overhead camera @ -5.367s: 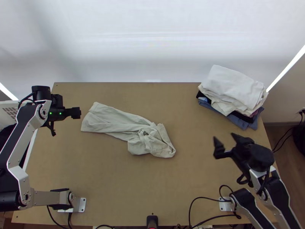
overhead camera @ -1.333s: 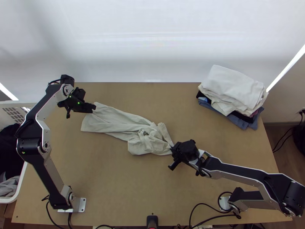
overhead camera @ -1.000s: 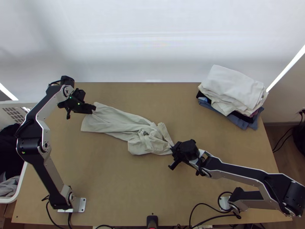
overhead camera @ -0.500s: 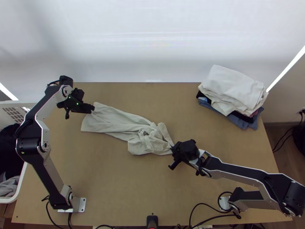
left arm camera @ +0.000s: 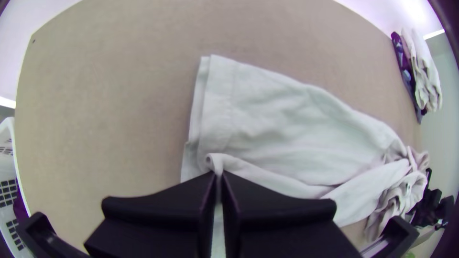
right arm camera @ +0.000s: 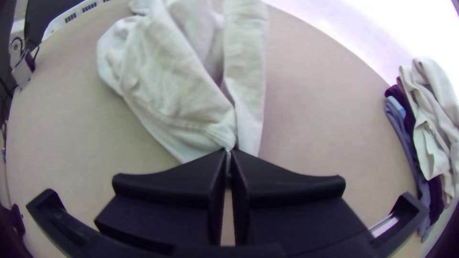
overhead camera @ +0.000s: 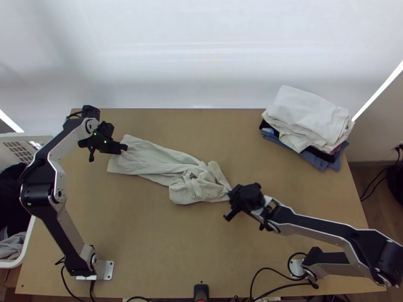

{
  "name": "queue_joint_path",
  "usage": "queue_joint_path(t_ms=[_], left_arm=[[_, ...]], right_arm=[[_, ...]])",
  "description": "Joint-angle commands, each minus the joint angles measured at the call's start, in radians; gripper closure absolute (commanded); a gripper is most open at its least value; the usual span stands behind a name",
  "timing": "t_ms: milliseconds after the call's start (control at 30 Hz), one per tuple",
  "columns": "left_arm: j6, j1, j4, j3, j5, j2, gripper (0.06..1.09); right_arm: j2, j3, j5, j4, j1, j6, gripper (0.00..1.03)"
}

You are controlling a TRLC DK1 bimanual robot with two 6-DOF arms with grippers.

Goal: Fold the t-shirt

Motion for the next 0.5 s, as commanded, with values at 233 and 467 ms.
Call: queue_joint_path(t_ms=[233, 467], left_arm=[[-0.254, 0.047, -0.081, 0.402, 0.019, -0.161, 1.05], [-0.356, 0.054, -0.156, 0.678, 0.008, -0.154, 1.05]], right_arm=[[-0.174, 0.307, 0.032, -0.146, -0.286, 0.035, 1.0], [-0.178, 0.553, 0.038, -0.19, -0.39, 0.032, 1.0]])
